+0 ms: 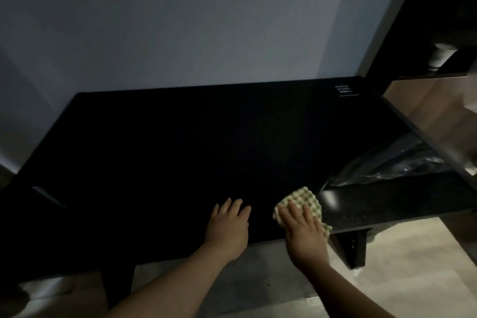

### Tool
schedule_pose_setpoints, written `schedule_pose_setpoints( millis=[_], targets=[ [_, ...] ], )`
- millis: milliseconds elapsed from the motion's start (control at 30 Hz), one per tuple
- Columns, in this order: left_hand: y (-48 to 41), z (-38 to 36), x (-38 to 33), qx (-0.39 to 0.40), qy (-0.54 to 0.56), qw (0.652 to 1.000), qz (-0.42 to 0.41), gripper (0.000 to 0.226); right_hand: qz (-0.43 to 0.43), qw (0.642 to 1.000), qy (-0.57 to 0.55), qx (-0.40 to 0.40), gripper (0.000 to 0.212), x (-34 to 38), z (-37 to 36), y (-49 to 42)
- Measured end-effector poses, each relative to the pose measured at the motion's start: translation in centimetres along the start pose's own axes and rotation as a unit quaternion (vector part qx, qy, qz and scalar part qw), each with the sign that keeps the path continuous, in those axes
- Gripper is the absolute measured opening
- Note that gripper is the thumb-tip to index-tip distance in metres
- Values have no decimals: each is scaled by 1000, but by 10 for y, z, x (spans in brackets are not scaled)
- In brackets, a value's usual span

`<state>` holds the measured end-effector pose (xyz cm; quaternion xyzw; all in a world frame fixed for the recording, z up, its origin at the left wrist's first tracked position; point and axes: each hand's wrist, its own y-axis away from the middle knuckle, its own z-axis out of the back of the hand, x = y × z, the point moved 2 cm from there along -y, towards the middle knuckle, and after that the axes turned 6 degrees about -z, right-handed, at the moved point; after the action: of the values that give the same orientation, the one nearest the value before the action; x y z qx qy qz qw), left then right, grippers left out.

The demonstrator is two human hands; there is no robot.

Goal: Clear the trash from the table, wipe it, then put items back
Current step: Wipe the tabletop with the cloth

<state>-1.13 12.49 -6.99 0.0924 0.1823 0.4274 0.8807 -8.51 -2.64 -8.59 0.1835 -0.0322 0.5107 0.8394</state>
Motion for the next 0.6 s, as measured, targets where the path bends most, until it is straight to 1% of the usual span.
schedule_pose_setpoints(
  millis=[67,133,167,267,300,333,400,433,600],
  targets=[
    [-10,1,-12,8,9,1000,-2,49,19,1000,-13,6,75,-2,-3,-2],
    [-22,4,-22,11,8,1000,-4,50,38,999,-25,13,90,-12,-1,-9],
    [-28,6,-26,11,2,1000,-7,50,38,999,-22,13,93,-19,3,-14],
    [-48,12,-37,16,-20,999,-20,49,17,1000,-16,9,94,-39,15,-29],
    [-56,14,-41,15,-27,999,-26,49,10,1000,-15,7,92,-45,18,-35],
    [-65,17,-46,16,-33,999,-32,49,0,1000,-21,7,84,-51,22,-41],
    [-87,21,-58,22,-39,998,-42,48,-20,999,-25,10,58,-61,31,-57],
    [-99,23,-64,26,-44,998,-46,48,-27,999,-23,11,52,-66,36,-66],
    [-170,44,-92,64,-56,993,-84,48,-39,999,-22,29,52,-90,63,-116]
  ],
)
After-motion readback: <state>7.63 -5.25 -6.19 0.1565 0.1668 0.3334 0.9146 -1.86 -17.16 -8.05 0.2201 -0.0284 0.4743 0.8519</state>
